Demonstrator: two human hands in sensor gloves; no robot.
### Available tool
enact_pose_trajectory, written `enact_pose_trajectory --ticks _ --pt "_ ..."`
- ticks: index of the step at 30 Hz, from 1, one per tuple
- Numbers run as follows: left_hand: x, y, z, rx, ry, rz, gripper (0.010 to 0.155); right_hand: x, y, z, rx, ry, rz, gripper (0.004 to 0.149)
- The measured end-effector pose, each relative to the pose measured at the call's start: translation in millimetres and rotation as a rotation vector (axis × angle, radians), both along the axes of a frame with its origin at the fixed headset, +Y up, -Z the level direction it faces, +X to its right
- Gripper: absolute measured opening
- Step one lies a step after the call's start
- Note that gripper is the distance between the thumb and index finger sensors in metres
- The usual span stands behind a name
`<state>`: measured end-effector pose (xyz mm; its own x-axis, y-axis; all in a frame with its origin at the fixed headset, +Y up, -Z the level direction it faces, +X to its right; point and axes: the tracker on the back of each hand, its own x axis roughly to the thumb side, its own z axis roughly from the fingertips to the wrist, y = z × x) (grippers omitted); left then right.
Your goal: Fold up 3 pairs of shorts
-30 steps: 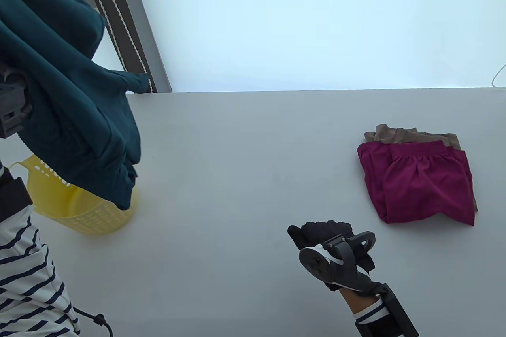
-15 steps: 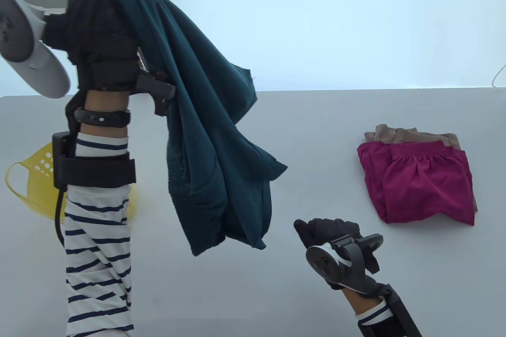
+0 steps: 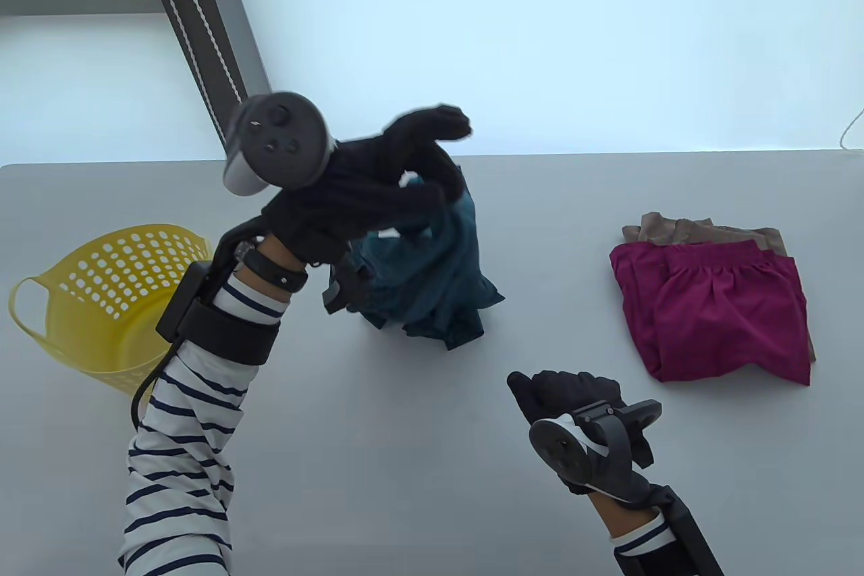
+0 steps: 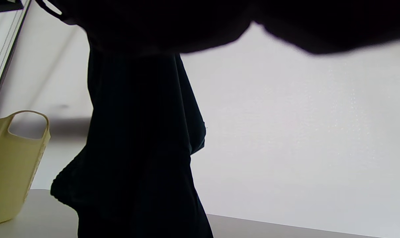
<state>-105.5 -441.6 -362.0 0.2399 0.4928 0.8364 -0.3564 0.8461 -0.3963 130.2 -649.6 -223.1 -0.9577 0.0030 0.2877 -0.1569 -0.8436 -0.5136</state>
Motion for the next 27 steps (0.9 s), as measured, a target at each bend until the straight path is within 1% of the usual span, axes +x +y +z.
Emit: enact_pose_trajectory --ticks 1,2,5,6,7,9,11,12,13,14,15,16,17,18,19,20,21,22,23,24,26,27 --pt "3.3 -9.3 -2.3 -0.005 0.011 -0.044 0.087 1.3 0.7 -0.1 0.002 -0.007 -0.006 0.041" --pt "4.1 -17.7 -7.1 0.009 0.052 -0.059 0.089 3.1 1.7 -0.1 0.006 -0.017 -0.014 0.041" --pt "-1.5 -42.1 -33.9 0.084 0.235 -0.158 0.095 9.1 5.6 0.4 0.020 -0.043 -0.042 0.041" --pt "-4.6 -56.1 -46.2 0.115 0.321 -0.247 0.098 11.3 7.1 0.7 0.026 -0.049 -0.052 0.041" --pt "-6.6 -68.4 -54.3 0.135 0.365 -0.325 0.101 12.1 7.5 0.8 0.028 -0.051 -0.055 0.041" --pt "-8.5 -110.8 -71.9 0.143 0.439 -0.572 0.107 13.7 7.7 0.5 0.027 -0.053 -0.058 0.041" --pt "-8.3 -164.5 -83.6 0.079 0.454 -0.837 0.115 14.2 5.5 -1.3 0.014 -0.056 -0.051 0.041" --pt "-8.3 -182.4 -86.2 0.050 0.455 -0.916 0.118 14.1 4.7 -1.9 0.009 -0.056 -0.049 0.041" --pt "-9.1 -208.4 -90.0 0.014 0.465 -1.024 0.120 13.8 3.4 -2.7 0.002 -0.055 -0.045 0.041" --pt "-10.9 -231.0 -93.6 -0.015 0.504 -1.109 0.121 13.4 2.9 -3.2 -0.003 -0.054 -0.042 0.041" --pt "-13.1 -245.9 -97.0 -0.051 0.538 -1.141 0.120 13.0 2.1 -3.6 -0.008 -0.053 -0.039 0.041" --pt "-14.9 -255.7 -99.7 -0.078 0.570 -1.161 0.120 12.9 1.9 -3.7 -0.009 -0.053 -0.038 0.041" --pt "-21.7 -280.2 -104.9 -0.180 0.705 -1.209 0.118 12.4 1.2 -3.8 -0.013 -0.052 -0.033 0.041" --pt "-24.8 -288.8 -106.3 -0.224 0.739 -1.229 0.113 12.2 1.2 -3.8 -0.014 -0.052 -0.032 0.041" --pt "-28.3 -298.2 -108.2 -0.262 0.764 -1.239 0.104 12.0 1.0 -3.7 -0.014 -0.053 -0.028 0.041" --pt "-30.1 -304.5 -108.6 -0.255 0.815 -1.219 0.088 11.7 1.3 -3.6 -0.016 -0.054 -0.026 0.041" --pt "-30.4 -303.4 -107.3 -0.156 0.896 -1.228 0.075 11.7 1.2 -3.8 -0.017 -0.054 -0.024 0.041" --pt "-30.5 -300.5 -108.1 -0.072 0.921 -1.239 0.056 11.7 1.3 -4.0 -0.021 -0.054 -0.023 0.041" --pt "-31.4 -295.3 -109.0 -0.031 0.916 -1.263 0.048 12.3 0.6 -4.6 -0.025 -0.055 -0.024 0.041" --pt "-32.9 -284.9 -110.5 -0.004 0.951 -1.269 0.044 12.7 0.1 -5.4 -0.030 -0.056 -0.025 0.041" --pt "-36.8 -257.9 -112.1 0.075 1.048 -1.157 0.040 13.3 -0.1 -6.1 -0.034 -0.058 -0.026 0.041" --pt "-39.8 -234.1 -112.3 0.100 1.090 -1.048 0.040 13.6 0.0 -6.3 -0.035 -0.059 -0.027 0.041"
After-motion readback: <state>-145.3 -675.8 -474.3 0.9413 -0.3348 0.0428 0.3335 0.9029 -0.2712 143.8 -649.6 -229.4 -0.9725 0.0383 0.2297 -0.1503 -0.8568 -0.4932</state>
